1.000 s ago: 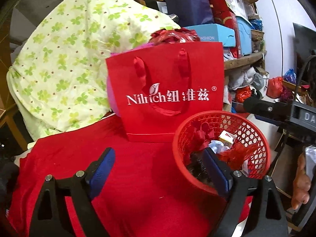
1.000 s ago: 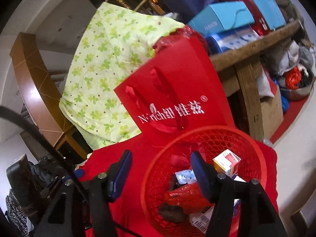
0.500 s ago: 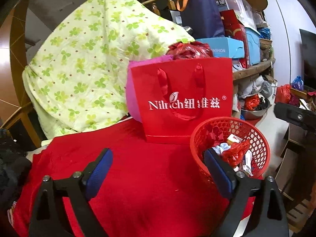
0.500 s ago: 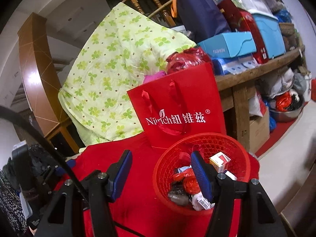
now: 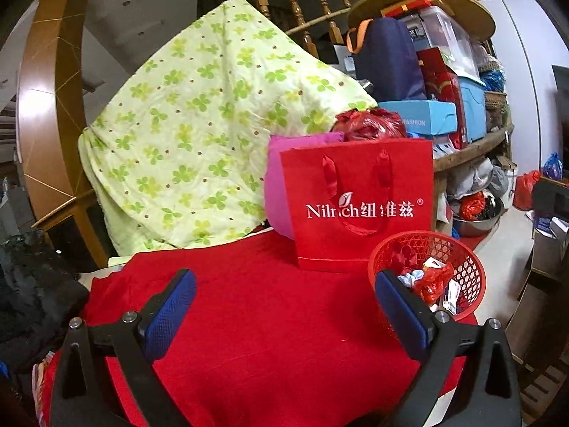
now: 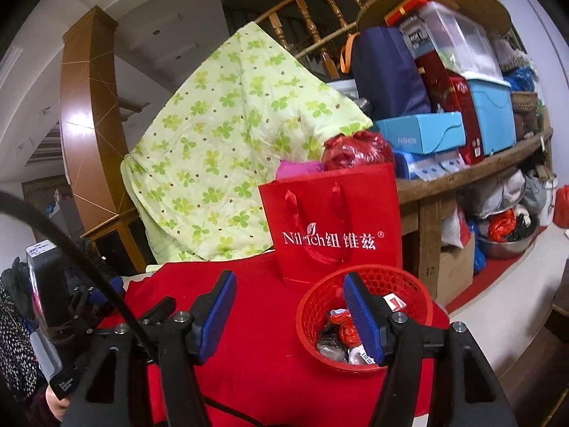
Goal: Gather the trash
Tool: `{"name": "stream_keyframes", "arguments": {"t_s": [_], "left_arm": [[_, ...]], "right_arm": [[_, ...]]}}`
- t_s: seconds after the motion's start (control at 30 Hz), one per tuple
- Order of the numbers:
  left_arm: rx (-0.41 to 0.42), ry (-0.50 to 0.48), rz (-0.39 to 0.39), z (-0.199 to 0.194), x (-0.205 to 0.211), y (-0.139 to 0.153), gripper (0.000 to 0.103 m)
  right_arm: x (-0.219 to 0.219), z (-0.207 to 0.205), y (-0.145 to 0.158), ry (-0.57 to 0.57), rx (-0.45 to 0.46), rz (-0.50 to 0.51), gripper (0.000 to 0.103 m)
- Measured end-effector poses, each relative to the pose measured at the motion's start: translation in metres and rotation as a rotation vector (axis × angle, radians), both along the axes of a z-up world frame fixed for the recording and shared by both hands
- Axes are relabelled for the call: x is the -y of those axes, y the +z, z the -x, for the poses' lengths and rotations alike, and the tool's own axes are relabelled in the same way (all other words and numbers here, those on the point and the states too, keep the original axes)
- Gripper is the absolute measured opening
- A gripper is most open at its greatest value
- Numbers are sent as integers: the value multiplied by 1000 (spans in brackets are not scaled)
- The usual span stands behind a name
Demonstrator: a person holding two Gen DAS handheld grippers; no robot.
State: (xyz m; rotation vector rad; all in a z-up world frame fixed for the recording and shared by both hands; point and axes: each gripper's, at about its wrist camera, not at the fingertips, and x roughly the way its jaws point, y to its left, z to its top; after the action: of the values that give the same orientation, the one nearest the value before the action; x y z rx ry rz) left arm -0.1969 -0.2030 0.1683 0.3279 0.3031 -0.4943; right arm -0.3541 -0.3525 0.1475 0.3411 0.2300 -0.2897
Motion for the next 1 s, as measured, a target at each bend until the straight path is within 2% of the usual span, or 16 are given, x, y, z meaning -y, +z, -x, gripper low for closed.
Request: {"name": "stream_keyframes", "arguments": {"t_s": [0.3, 0.67, 1.0], "left_arm": [[34, 48, 3, 24, -21, 18, 101], [42, 75, 2, 43, -37, 25, 102], [51, 89, 5, 50, -47, 29, 102]], "right_arm": [[-27, 27, 12, 3, -2, 65, 74], [-49, 38, 0, 49, -49, 66, 74], [-58, 44, 9, 48, -21, 62, 74]]}}
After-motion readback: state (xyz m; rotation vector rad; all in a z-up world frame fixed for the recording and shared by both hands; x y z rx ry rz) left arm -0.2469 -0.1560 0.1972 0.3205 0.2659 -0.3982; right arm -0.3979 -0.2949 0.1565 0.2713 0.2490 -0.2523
